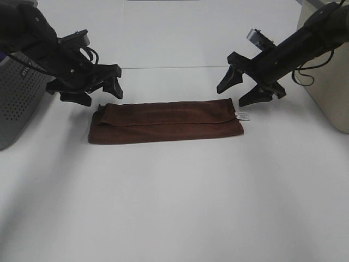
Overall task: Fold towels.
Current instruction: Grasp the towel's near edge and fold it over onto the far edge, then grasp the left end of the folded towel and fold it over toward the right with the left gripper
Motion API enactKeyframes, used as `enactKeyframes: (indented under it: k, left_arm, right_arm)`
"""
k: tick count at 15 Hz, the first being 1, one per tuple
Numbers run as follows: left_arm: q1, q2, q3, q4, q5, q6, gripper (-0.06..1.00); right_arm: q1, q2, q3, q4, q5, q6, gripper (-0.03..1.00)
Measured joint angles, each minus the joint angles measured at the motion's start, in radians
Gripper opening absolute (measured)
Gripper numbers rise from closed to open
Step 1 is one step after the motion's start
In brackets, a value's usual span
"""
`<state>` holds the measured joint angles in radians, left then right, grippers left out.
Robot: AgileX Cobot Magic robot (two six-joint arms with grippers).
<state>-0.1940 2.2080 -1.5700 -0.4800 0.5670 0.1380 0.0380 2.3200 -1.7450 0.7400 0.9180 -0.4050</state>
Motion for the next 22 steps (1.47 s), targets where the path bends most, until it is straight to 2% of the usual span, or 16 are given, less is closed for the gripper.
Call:
enactKeyframes:
  k: [2,5,9,11,13,14,16,17,18,20,22]
  left_arm:
    - [0.006,-0.018,-0.002,0.043,0.061,-0.013,0.77]
    - [0.006,0.005,-0.005,0.057,0.121,-0.076,0.77]
    - [0.006,0.066,-0.008,0.048,0.113,-0.106,0.77]
    - [0.006,0.075,-0.012,-0.027,0.101,-0.105,0.77]
    - [0.006,0.088,-0.013,-0.145,0.091,-0.059,0.75]
    - [0.006,0.096,-0.014,-0.185,0.091,-0.036,0.69]
    - [0.007,0.106,-0.014,-0.193,0.092,-0.034,0.53]
    - [0.008,0.109,-0.014,-0.181,0.096,-0.043,0.23]
    - [0.01,0.11,-0.014,-0.156,0.098,-0.053,0.07]
    - [0.018,0.109,-0.014,-0.115,0.117,-0.06,0.04]
    - [0.042,0.086,-0.014,-0.034,0.16,-0.078,0.04]
  right_arm:
    - [-0.002,-0.059,0.0,-0.074,0.068,0.052,0.71]
    - [-0.002,-0.078,-0.001,-0.167,0.184,0.14,0.71]
    - [-0.002,-0.078,-0.001,-0.19,0.2,0.157,0.71]
    - [-0.002,-0.078,-0.001,-0.19,0.2,0.157,0.71]
    - [-0.002,-0.078,-0.001,-0.192,0.196,0.157,0.71]
    - [-0.002,-0.078,-0.001,-0.192,0.192,0.157,0.71]
    - [-0.002,-0.078,-0.001,-0.192,0.189,0.157,0.71]
    - [-0.002,-0.078,-0.001,-0.192,0.186,0.157,0.71]
    - [-0.002,-0.078,-0.001,-0.193,0.182,0.157,0.71]
    - [-0.002,-0.078,-0.001,-0.193,0.18,0.157,0.71]
    - [-0.002,-0.078,-0.001,-0.193,0.18,0.157,0.71]
